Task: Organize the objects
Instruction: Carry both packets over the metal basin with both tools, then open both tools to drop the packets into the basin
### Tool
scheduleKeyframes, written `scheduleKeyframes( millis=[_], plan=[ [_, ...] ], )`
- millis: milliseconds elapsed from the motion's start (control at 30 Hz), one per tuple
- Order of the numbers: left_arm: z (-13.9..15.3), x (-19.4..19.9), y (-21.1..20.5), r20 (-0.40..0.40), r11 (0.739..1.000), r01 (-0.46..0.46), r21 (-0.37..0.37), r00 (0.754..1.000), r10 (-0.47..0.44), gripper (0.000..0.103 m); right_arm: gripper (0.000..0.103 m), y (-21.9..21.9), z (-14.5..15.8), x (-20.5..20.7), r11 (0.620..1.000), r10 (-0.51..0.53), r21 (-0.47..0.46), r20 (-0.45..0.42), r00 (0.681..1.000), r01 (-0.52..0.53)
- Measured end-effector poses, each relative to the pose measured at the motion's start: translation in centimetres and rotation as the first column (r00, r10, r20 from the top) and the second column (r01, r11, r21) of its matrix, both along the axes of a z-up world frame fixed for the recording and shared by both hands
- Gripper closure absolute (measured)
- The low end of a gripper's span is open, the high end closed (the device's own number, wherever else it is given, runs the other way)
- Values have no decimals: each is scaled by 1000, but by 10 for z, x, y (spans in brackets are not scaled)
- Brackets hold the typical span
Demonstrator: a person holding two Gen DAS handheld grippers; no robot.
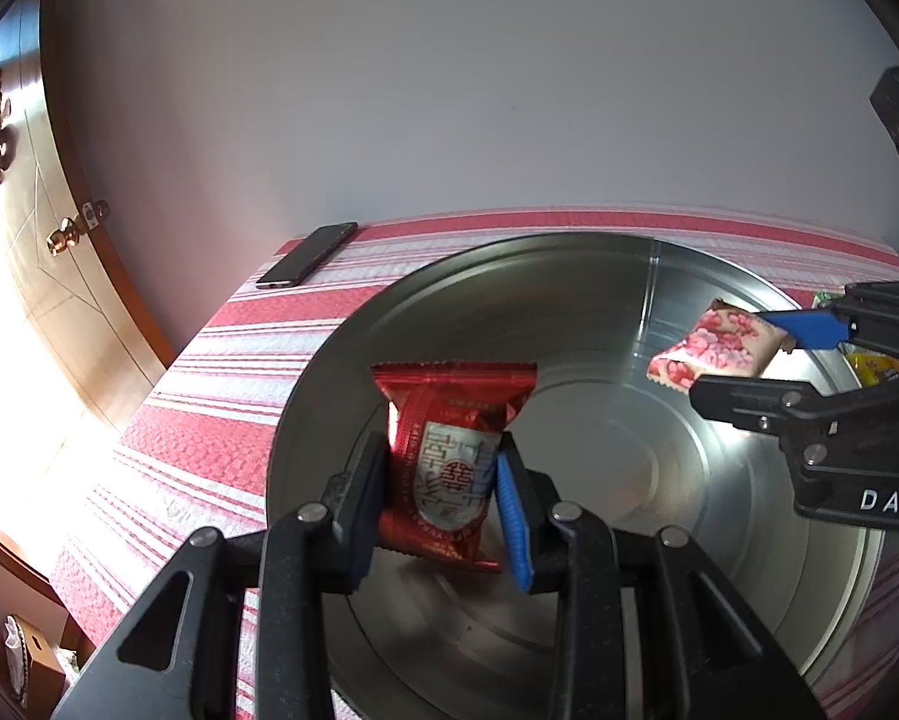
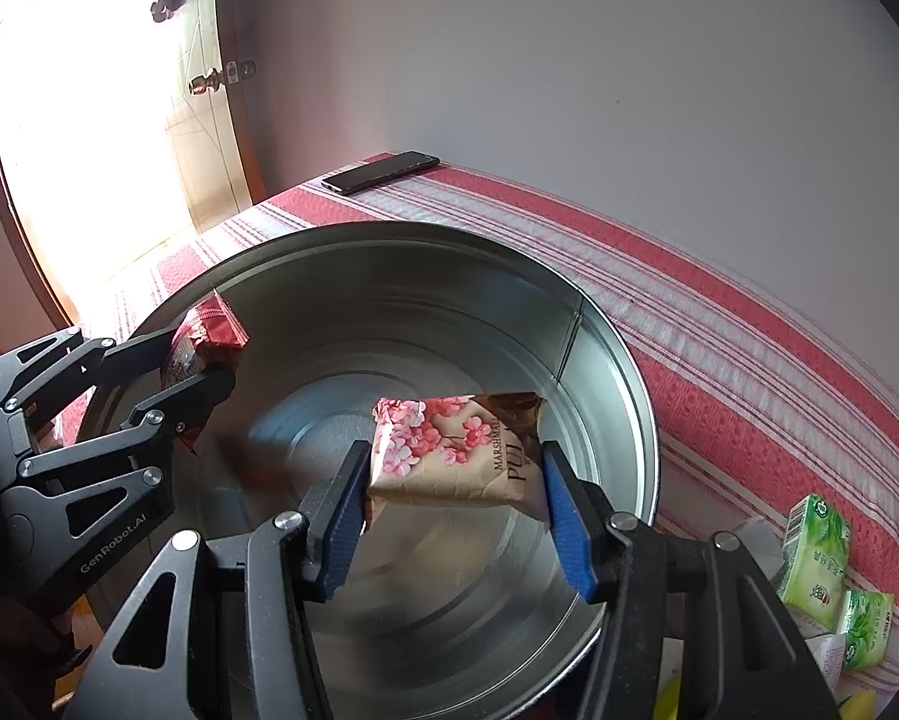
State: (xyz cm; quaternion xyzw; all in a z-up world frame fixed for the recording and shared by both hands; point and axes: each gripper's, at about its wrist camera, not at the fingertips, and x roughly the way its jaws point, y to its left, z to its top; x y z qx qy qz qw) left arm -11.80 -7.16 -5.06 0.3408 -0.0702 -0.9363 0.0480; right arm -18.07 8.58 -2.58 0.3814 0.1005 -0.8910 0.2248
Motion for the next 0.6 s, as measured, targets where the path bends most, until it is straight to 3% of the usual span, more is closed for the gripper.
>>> scheduleKeyframes(
  millis=[500,600],
  plan=[
    [-4,1,-1,9,1000,2,-17,1000,-2,66,45,1,-2,1,1000,-13,13,-14,1000,13],
    [-4,3,1,0,999,4,-34,1000,-4,58,33,2,1,5,1000,-16,-4,-37,999,16]
  ],
)
